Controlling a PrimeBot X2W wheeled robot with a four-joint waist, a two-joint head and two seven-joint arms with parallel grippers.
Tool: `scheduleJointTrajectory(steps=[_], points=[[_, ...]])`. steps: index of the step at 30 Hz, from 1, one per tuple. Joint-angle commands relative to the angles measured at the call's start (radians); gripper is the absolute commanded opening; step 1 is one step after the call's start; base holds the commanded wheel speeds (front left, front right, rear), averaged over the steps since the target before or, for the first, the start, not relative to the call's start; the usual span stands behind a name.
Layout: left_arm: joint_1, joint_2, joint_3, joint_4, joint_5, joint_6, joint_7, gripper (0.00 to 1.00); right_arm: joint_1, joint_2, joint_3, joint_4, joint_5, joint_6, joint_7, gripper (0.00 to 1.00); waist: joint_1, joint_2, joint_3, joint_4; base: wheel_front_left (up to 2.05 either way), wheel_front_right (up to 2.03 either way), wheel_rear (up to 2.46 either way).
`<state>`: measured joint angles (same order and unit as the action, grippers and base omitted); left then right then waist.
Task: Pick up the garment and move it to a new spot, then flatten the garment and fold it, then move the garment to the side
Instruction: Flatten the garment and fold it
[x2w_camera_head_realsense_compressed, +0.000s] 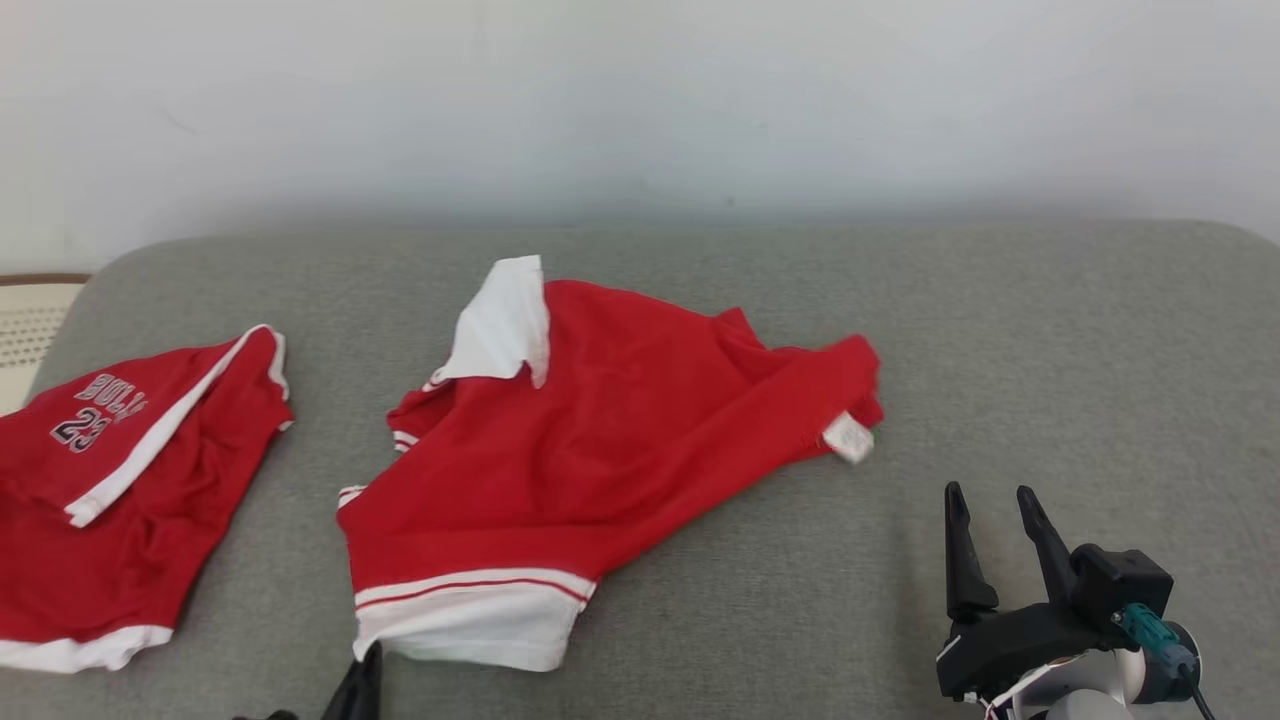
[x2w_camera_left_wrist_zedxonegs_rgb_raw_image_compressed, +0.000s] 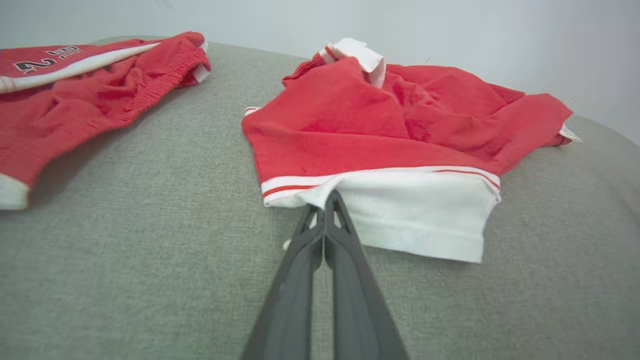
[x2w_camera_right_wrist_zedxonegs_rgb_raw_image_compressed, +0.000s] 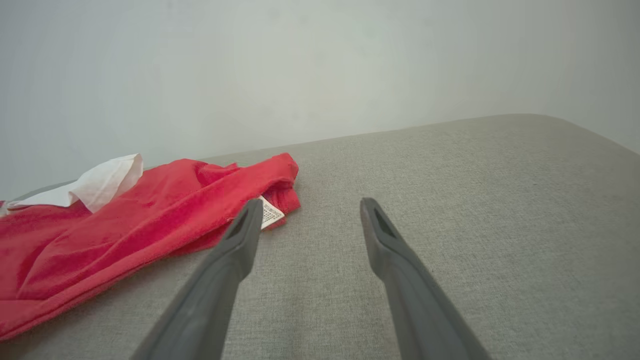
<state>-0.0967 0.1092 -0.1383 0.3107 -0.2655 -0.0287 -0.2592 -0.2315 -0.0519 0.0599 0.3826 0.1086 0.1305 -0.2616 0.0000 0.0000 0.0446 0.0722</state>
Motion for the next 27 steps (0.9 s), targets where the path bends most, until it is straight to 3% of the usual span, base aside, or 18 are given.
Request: scheduleJointTrajectory(steps=[1, 10, 24, 25, 26, 27], points=[[0.023, 0.010, 0.008, -0.016, -0.008, 0.008, 0.002, 0.00, 0.014, 0.001, -0.002, 0.001, 0.004, 0.000, -0.005, 1.00, 0.0000, 0.0000, -0.010, 0.035, 0.00, 0.00, 0.00], [0.110, 0.057, 0.081, -0.129, -0.035, 0.065, 0.029, 0.00, 0.019, 0.002, -0.012, 0.006, 0.000, 0.000, -0.005, 1.00, 0.0000, 0.0000, -0.007, 0.071, 0.00, 0.00, 0.00], [0.121, 0.037, 0.050, -0.120, -0.049, 0.050, 0.027, 0.00, 0.014, 0.002, -0.001, 0.047, 0.003, 0.000, 0.002, 1.00, 0.0000, 0.0000, -0.010, 0.069, 0.00, 0.00, 0.00], [0.121, 0.037, 0.052, -0.112, -0.049, 0.052, 0.023, 0.36, 0.016, 0.002, 0.003, 0.052, 0.006, 0.000, 0.003, 1.00, 0.0000, 0.0000, -0.010, 0.067, 0.00, 0.00, 0.00], [0.119, 0.036, 0.054, -0.106, -0.046, 0.055, 0.018, 0.92, 0.015, 0.001, 0.005, 0.054, 0.007, 0.000, 0.003, 1.00, 0.0000, 0.0000, -0.010, 0.065, 0.00, 0.00, 0.00], [0.118, 0.036, 0.055, -0.101, -0.044, 0.056, 0.016, 1.00, 0.015, 0.000, 0.005, 0.057, 0.007, 0.000, 0.003, 1.00, 0.0000, 0.0000, -0.009, 0.063, 0.00, 0.00, 0.00]])
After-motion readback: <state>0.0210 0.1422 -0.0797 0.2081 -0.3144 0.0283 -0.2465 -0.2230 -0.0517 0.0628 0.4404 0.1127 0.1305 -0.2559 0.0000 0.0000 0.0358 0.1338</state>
